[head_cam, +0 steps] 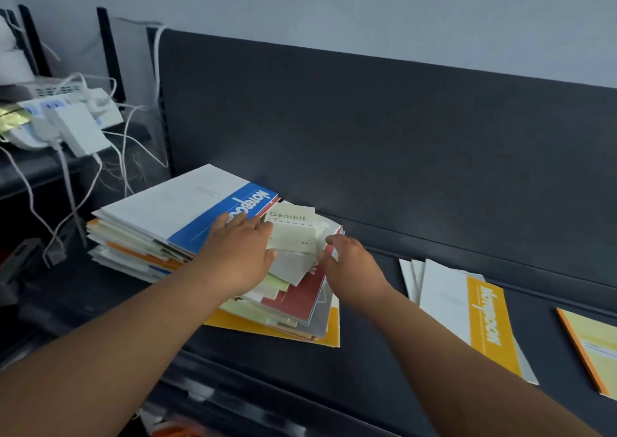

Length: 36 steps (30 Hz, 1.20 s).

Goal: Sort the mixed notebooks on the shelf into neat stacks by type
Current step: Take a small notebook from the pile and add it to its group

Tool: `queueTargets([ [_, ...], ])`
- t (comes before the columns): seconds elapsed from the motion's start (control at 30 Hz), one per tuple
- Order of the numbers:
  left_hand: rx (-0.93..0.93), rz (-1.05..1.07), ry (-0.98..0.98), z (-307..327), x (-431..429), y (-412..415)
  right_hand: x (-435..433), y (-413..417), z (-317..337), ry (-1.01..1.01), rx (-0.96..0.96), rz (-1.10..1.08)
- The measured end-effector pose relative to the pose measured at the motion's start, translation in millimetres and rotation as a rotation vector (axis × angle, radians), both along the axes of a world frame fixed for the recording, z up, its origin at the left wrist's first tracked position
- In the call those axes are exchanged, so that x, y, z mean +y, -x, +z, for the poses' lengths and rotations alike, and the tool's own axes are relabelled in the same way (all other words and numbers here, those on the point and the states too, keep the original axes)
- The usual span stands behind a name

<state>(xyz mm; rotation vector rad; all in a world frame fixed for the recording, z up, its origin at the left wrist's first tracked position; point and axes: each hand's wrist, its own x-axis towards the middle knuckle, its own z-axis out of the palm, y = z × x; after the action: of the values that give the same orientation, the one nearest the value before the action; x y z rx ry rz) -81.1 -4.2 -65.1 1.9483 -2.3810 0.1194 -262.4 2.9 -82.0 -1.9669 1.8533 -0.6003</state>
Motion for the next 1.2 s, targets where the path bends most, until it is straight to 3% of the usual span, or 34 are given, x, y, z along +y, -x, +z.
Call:
queueTargets([
  [0.23,-0.015,-0.125,-0.111,-13.4,-18.0,20.6,-22.2,5.8,-16.8,-0.072,-0.235,-0.137],
  [0.43,0.149,-0.237,-0.157,-17.4,-1.1,49.6,-23.1,19.8,-17.5,-0.371,-1.009,-0.385],
  [0.5,0.182,-0.282,-0.16,-18.5,5.1,59.6,-16.1,28.7,-15.0,-0.398,-1.143,-0.436],
  [0.77,0.268,-0.364,-0.101,-14.3,33.5,128.6,34.5,110.6,1.3,-0.26,-1.109,-0.378],
  [1.0,0.234,-0.39,-0.059,-32.0,53.2,222.3,103.2,246.4,-1.2,-0.019,-1.018,-0.589],
  [1.2,0.135,-0.376,-0.053,-52.2,71.3,274.3,151.2,344.4,-24.9,0.022,-0.949,-0.814],
])
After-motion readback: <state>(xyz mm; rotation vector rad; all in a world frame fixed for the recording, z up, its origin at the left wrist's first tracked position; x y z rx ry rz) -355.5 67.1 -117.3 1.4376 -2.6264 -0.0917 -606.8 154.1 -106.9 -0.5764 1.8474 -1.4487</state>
